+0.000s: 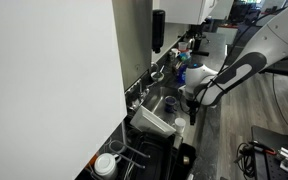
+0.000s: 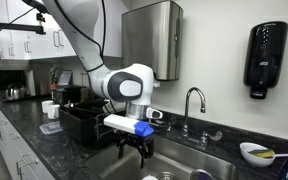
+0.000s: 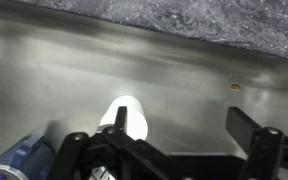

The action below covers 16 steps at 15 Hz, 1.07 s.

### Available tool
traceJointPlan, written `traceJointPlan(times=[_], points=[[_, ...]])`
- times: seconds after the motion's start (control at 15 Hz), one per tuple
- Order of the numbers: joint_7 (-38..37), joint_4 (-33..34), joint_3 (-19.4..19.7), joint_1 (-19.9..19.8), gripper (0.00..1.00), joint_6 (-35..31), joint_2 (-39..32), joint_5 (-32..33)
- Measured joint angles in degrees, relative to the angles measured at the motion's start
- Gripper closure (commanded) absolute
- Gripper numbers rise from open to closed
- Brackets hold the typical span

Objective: Pick the cups from the sink and put them in the rack

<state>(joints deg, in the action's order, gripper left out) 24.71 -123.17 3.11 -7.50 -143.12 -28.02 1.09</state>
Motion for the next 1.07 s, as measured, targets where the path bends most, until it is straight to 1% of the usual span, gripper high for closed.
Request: traceJointPlan(times=[0.73,0.93,1.07], points=[[0.0,0.0,-0.3,-0.2,0.00,-0.3,-0.1,0.0],[0.2,0.1,-1.4,-1.4,0.00,-2.7,-1.2,-0.5],[0.2,0.7,-2.2,-2.4,0.00,-3.8,-3.1,-0.6]])
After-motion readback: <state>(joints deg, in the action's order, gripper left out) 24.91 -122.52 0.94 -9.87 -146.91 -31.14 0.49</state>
